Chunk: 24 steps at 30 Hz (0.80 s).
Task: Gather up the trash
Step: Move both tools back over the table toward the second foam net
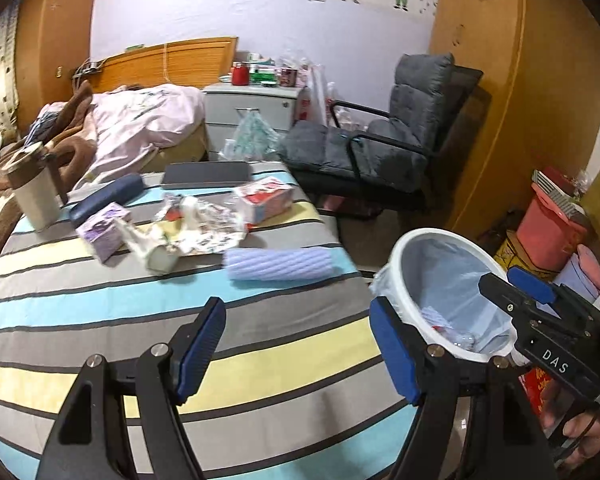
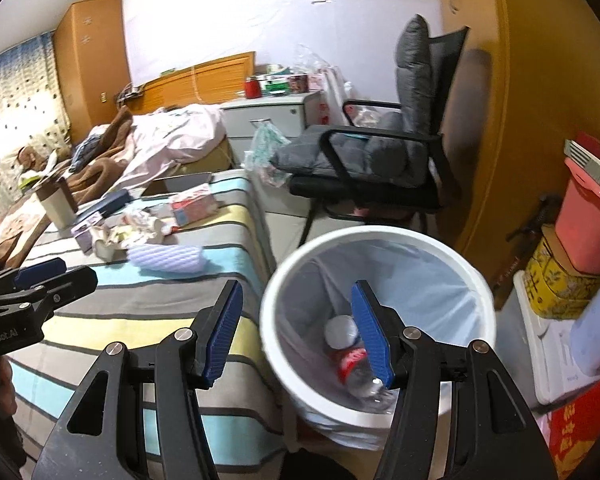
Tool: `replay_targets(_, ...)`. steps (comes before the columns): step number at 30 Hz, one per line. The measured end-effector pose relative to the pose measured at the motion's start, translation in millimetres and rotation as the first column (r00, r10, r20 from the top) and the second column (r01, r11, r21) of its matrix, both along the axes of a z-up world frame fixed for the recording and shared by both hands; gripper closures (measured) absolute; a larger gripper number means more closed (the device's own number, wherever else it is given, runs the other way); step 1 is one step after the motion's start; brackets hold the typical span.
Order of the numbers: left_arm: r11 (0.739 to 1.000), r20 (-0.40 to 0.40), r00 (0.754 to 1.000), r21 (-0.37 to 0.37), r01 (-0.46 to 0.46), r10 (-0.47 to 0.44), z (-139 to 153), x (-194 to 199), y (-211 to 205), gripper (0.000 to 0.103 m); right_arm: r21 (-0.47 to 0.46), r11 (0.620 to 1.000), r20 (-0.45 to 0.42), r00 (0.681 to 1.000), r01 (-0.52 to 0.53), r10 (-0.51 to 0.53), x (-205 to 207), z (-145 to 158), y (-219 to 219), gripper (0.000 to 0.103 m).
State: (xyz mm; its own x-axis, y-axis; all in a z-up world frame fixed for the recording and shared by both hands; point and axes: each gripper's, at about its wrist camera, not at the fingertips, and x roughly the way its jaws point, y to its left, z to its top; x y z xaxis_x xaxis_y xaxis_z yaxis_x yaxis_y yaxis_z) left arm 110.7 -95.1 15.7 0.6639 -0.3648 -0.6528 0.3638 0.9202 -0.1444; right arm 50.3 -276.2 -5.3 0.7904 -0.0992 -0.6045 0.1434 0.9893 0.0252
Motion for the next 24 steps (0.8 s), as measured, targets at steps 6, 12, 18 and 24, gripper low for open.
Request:
replay_targets(6, 0.996, -0.001, 0.996, 0.002, -0.085, 0.085, -5.4, 4.8, 43.4, 0.026, -0.001, 0.998, -0.006, 0.998, -0.061, 0.061, 14.8, -4.4, 22.2, 0.045)
replay_targets(12, 0.986, -0.018, 0.986, -0.003, -0.166, 0.166, -13.8, 15.7, 83.5, 0.026, -0.013, 0.989, -0.015, 0.989, -0.146, 0.146, 29.6, -9.0, 44.2, 0.045)
replay_targets(18, 0.975, -0.028, 0.974, 0.0, -0.223, 0.223, -19.9, 32.9, 115.2, 0.025, -0.039, 0.973, -0.056, 0.972, -0.229, 0.227, 55.1, -17.6, 62.5, 0.045)
replay_targets(24, 0.967, -0.052, 0.966, 0.015, -0.253, 0.254, -31.1, 57.2, 132.1, 0.025, -0.026, 0.95, -0.077, 0.949, -0.31, 0.307, 75.0, -25.6, 73.0, 0.045)
